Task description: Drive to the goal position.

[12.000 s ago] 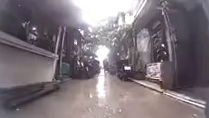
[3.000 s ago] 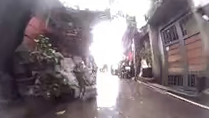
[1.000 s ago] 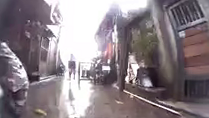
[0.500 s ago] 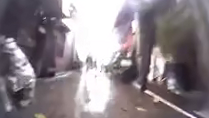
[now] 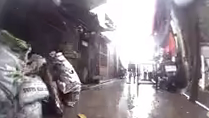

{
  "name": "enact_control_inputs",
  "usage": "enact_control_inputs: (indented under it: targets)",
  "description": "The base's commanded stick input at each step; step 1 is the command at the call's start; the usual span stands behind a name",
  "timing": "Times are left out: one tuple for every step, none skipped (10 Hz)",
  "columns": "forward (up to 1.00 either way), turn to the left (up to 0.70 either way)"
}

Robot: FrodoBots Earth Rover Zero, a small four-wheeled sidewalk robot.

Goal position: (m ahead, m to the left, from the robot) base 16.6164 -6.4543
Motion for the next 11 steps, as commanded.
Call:
enact_control_inputs:
  targets:
    - [0.00, 0.00]
    - [0.00, 0.00]
    - [0.00, 0.00]
    - [0.00, 0.00]
    - [0.00, -0.61]
    - [0.00, -0.99]
    - [0.00, -0.99]
    - [0.00, -0.11]
    - [0.00, 0.00]
    - [0.81, 0.00]
    - [0.99, 0.00]
